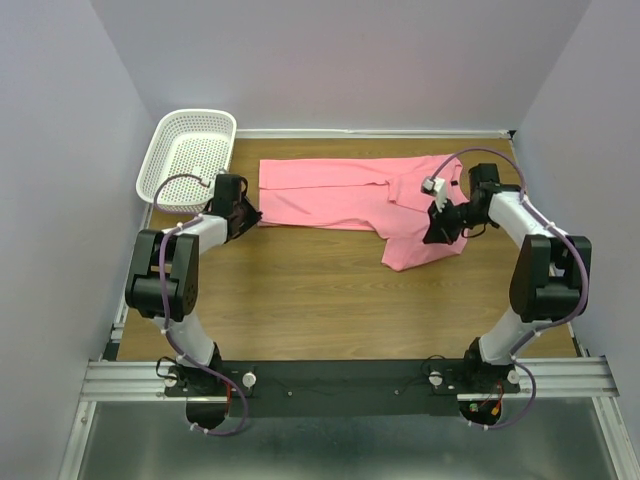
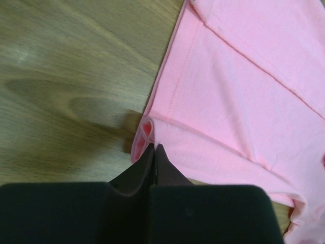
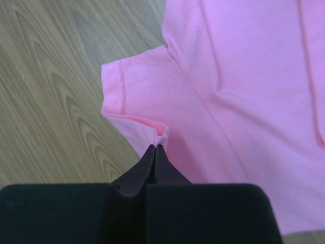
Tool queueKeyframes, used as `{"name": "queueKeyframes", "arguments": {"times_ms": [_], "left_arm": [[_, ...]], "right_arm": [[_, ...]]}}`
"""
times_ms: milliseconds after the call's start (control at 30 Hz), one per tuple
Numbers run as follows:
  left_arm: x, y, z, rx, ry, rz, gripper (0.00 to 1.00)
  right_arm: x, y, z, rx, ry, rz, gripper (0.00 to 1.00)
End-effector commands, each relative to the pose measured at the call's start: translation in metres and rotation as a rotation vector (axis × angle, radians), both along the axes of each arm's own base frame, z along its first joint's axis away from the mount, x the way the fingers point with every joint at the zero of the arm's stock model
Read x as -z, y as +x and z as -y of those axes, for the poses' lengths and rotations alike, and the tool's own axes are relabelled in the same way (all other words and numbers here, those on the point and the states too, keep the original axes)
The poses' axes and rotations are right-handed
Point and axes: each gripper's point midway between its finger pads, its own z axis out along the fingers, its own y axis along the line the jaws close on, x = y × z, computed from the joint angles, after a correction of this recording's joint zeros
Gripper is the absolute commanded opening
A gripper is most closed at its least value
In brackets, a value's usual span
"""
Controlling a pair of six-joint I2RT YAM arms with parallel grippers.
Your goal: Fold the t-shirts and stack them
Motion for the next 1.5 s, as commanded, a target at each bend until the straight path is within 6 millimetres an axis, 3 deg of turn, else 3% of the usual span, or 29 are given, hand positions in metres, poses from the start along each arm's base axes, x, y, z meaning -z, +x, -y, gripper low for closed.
{"name": "queueKeyframes", "arguments": {"times_ms": [0,100,300,667,1067,1300,1467], "left_arm": [[-0.032,0.005,-0.004,0.019,0.042,0.087,0.02],[-0.05,-0.004,0.002,0.062,0.022,0.123,0.02],[-0.064,-0.025,0.01,0.117,-0.015,0.153,0.02],[-0.063,-0.051,0.004,0.145,-0.013,0.164,0.02],[-0.058,-0.079,0.008,0.208,-0.031,0.172,0.01],[-0.036,-0.092,0.008,0.236,-0.017,0.122,0.01],[-0.032,-0.09,0.008,0.239,-0.018,0.114,0.01]], "right_arm": [[-0.035,0.002,0.012,0.05,0.02,0.089,0.01],[-0.063,0.006,0.039,0.145,0.03,0.162,0.01],[-0.102,-0.008,0.064,0.257,0.01,0.275,0.01],[-0.149,-0.017,0.103,0.466,-0.044,0.419,0.01],[-0.142,-0.034,0.108,0.481,-0.092,0.45,0.01],[-0.115,-0.048,0.103,0.443,-0.106,0.417,0.01],[-0.091,-0.053,0.103,0.414,-0.115,0.365,0.01]]}}
